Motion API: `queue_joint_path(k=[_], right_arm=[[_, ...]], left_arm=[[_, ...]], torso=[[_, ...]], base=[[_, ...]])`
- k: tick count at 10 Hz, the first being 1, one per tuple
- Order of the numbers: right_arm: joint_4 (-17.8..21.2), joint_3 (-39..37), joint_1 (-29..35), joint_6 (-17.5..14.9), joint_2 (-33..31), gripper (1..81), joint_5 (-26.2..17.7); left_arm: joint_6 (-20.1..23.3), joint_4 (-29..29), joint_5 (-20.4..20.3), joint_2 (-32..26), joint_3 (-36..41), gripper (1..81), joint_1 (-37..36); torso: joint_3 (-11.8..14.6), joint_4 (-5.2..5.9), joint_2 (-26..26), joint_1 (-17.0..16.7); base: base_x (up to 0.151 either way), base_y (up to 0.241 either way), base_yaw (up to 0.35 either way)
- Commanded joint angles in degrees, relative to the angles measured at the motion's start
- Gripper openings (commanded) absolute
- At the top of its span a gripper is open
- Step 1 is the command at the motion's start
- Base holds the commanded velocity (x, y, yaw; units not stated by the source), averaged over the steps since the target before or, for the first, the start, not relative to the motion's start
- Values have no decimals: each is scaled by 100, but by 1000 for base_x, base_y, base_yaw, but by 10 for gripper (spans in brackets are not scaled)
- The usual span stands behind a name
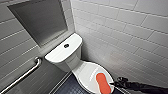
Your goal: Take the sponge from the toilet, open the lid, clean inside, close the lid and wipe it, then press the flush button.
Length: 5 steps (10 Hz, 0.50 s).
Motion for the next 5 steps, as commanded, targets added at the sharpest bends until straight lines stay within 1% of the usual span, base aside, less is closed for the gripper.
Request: queue_joint_path(k=[1,5], right_arm=[[23,-88,671,-4,145,811,-392],[-30,-255,689,-4,471,811,-401]], left_arm=[[-4,-66,505,1,-2,811,130],[-4,-66,505,10,-10,811,130]], torso=[[0,0,0,0],[0,0,0,0]], base=[[0,0,0],[0,0,0]])
